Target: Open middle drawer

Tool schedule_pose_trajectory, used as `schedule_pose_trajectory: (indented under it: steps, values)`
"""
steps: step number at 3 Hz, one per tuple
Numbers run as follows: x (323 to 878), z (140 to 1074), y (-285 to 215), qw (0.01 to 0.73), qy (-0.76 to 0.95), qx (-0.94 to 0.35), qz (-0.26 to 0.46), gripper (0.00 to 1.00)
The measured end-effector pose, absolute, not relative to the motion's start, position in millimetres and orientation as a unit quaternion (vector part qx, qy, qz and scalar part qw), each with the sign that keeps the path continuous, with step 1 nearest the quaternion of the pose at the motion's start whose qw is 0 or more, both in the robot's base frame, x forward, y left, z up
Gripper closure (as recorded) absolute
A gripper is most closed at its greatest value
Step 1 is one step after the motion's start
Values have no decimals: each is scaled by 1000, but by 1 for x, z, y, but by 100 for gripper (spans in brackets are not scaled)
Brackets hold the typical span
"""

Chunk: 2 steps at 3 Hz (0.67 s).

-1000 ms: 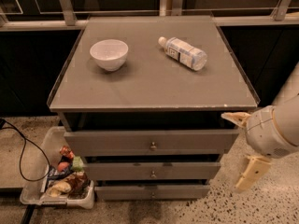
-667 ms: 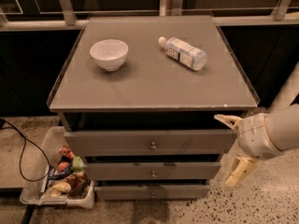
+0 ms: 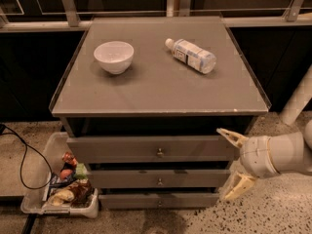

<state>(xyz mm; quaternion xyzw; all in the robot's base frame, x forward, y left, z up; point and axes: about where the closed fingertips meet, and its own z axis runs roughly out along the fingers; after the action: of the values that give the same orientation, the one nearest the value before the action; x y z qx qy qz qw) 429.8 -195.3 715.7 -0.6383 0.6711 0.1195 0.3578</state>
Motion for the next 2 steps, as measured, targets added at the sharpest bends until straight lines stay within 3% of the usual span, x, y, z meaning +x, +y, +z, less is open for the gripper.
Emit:
schedule_pose_trajectory:
  steps: [2]
  values:
    - [427, 711, -193, 354, 672, -638, 127, 0]
